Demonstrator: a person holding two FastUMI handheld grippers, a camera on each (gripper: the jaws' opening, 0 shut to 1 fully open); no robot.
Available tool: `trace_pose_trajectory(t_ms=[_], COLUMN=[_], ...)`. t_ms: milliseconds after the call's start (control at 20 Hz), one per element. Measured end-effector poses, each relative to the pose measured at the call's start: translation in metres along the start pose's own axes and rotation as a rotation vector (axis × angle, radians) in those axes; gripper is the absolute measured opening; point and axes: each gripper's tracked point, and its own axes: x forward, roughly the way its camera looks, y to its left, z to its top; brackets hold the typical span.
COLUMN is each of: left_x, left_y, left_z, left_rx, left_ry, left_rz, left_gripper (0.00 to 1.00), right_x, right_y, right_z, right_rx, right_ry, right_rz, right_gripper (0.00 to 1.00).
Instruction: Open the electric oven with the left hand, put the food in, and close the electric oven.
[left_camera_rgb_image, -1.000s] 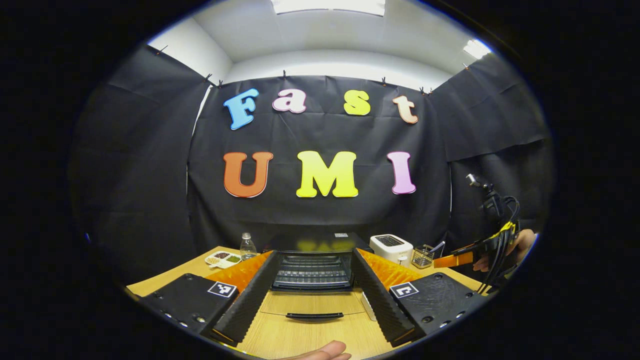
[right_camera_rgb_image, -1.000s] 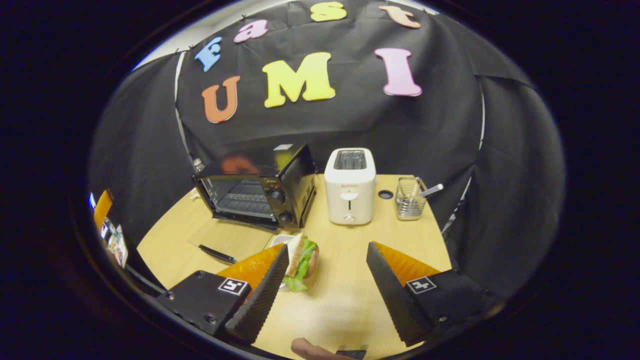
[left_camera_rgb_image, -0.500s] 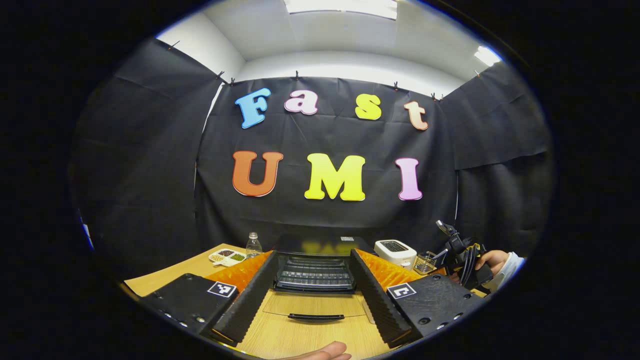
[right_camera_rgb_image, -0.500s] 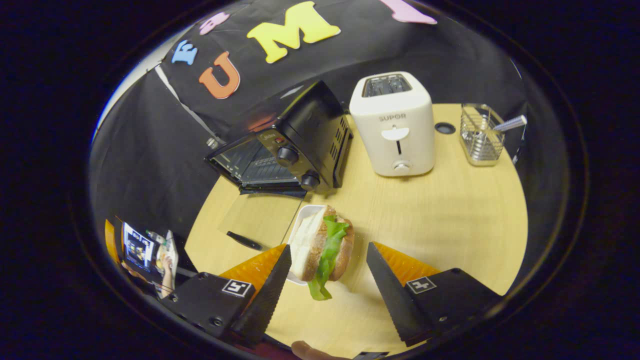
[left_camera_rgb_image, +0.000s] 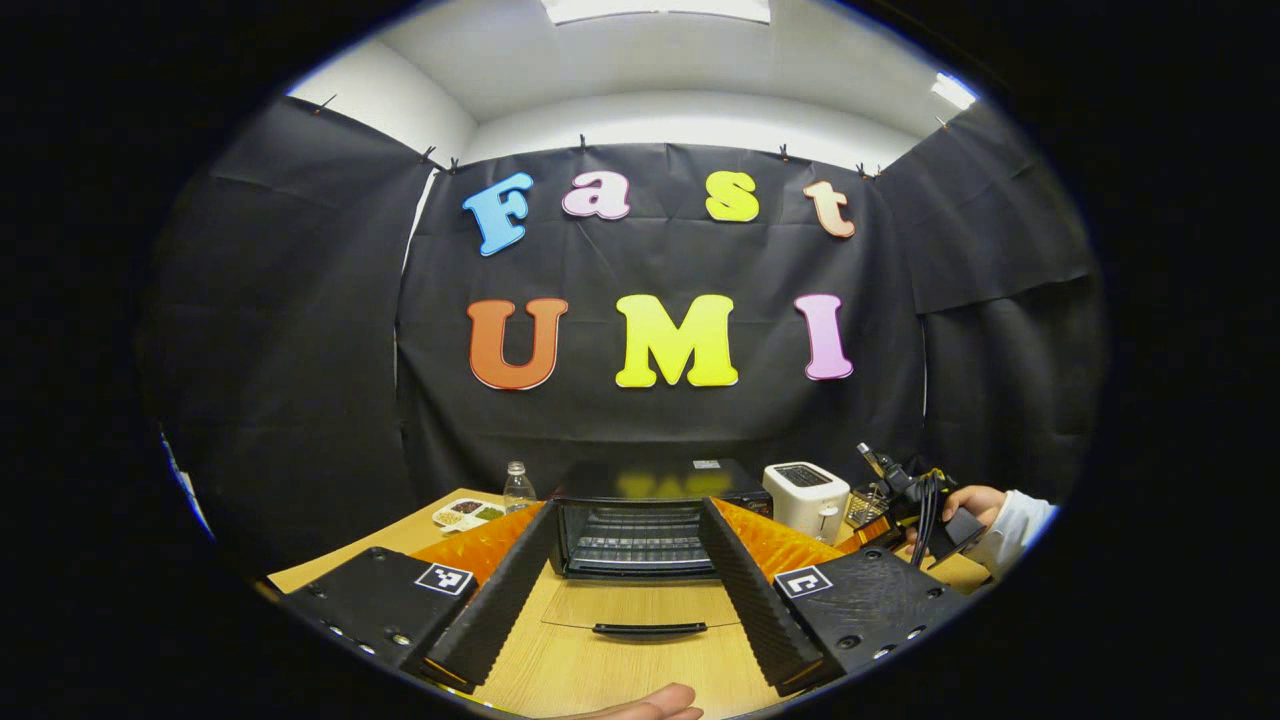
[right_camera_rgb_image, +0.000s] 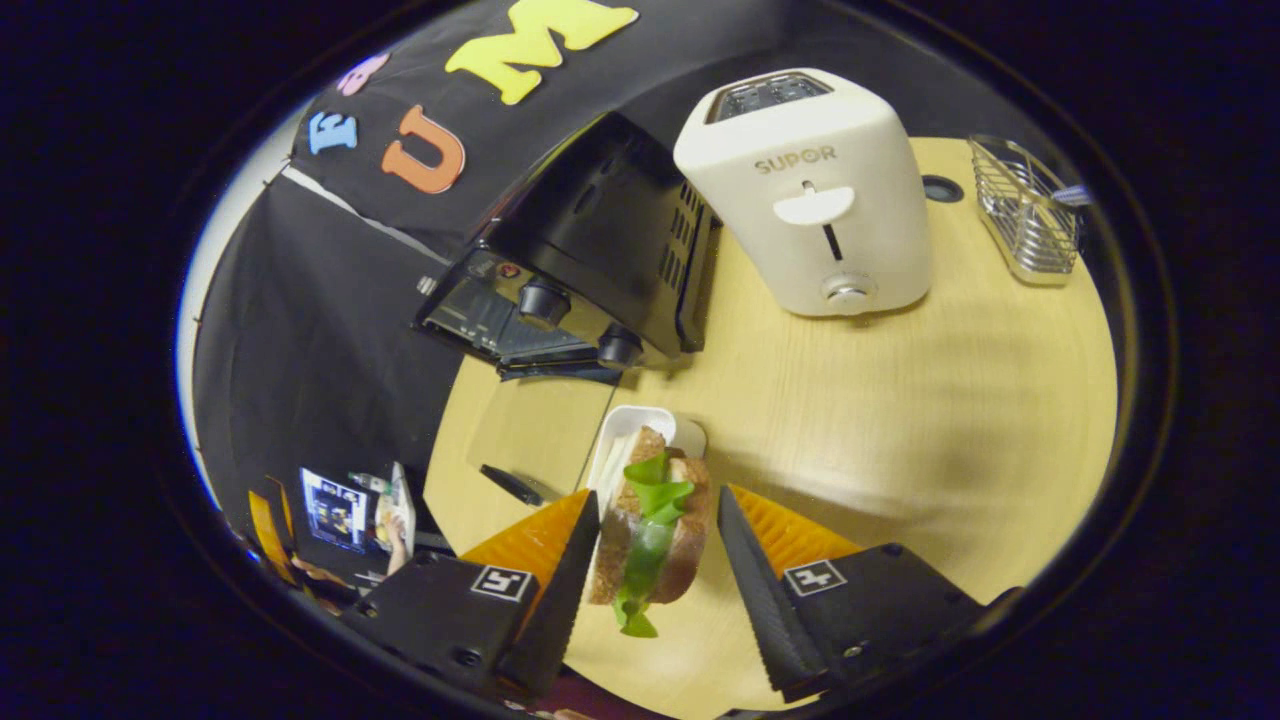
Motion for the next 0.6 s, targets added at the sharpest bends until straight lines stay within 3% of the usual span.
trace_pose_trajectory(t_ms=[100, 150, 250, 400, 450, 600], left_x=[0.000, -0.001, -0.004, -0.007, -0.008, -0.012], left_y=[-0.001, -0.001, 0.004, 0.004, 0.006, 0.009], left_z=[-0.002, -0.001, -0.002, 0.001, 0.000, -0.002], left_rx=[-0.013, -0.024, -0.034, -0.039, -0.035, -0.034], left_ry=[0.006, 0.005, 0.000, -0.007, -0.009, -0.014], left_rz=[-0.007, -0.009, -0.009, -0.018, -0.022, -0.030], left_gripper=[0.94, 0.94, 0.94, 0.94, 0.94, 0.94], right_x=[0.000, 0.000, 0.000, -0.007, -0.011, -0.022], right_y=[0.000, -0.001, -0.001, 0.006, 0.010, 0.019], right_z=[0.003, 0.003, 0.000, 0.000, 0.000, 0.000], right_rx=[0.087, 0.106, 0.104, 0.097, 0.086, 0.066], right_ry=[0.013, 0.012, 0.011, -0.013, -0.027, -0.075], right_rz=[0.038, 0.050, 0.065, 0.060, 0.061, 0.061], right_gripper=[0.63, 0.60, 0.44, 0.33, 0.41, 0.39])
